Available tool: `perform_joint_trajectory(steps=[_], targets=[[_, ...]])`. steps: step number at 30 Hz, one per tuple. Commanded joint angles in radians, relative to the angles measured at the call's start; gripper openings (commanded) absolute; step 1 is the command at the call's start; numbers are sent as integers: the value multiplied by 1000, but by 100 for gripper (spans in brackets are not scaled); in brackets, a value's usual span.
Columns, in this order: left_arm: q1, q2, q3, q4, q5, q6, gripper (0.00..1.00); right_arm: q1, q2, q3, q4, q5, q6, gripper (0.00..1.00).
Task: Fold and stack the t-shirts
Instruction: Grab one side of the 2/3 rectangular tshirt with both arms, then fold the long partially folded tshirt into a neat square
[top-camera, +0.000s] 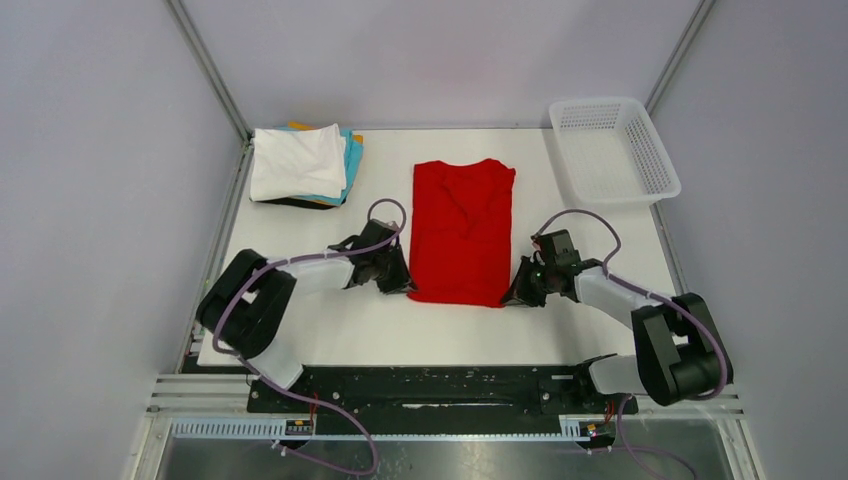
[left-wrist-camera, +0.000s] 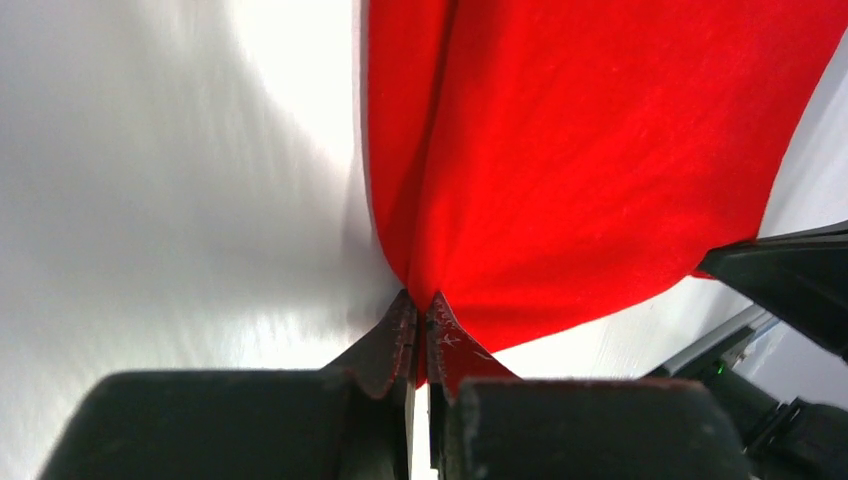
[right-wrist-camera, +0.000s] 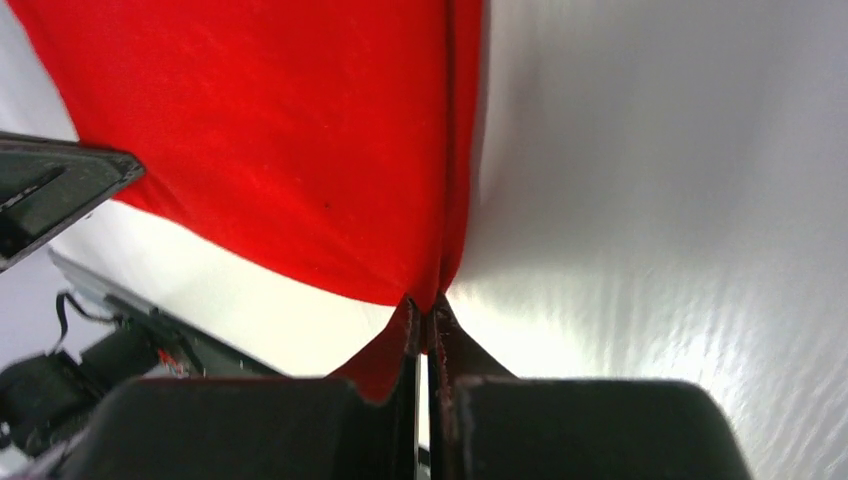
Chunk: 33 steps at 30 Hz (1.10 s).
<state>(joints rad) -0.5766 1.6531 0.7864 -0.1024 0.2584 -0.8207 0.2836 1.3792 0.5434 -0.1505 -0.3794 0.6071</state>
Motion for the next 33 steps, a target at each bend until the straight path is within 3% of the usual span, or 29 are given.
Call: perform_joint_trajectory(steps=[1,7,12,17,25,33], targets=[[-34,-163,-110,-69,32,-25,0,62,-138,-22,-170,-86,-29,0],[-180,-515,-159,-318,-59,-58,0,179,-415,5,-504,-219,-50,0],[-253,-759,-157,-443,-48,-124,0,184,-526,98,-783,-370,-152,0],[-272,-928,-149,-451,-52,-181,0,184,-595,209,-871,-448,-162,0],[-247,-868,-17,-485,-207,-122,0,173,-513,367,-856,-342,-217,0],[-134,-685,119,-407,-349,-77,0,86,-425,404,-688,-313,-189,0]])
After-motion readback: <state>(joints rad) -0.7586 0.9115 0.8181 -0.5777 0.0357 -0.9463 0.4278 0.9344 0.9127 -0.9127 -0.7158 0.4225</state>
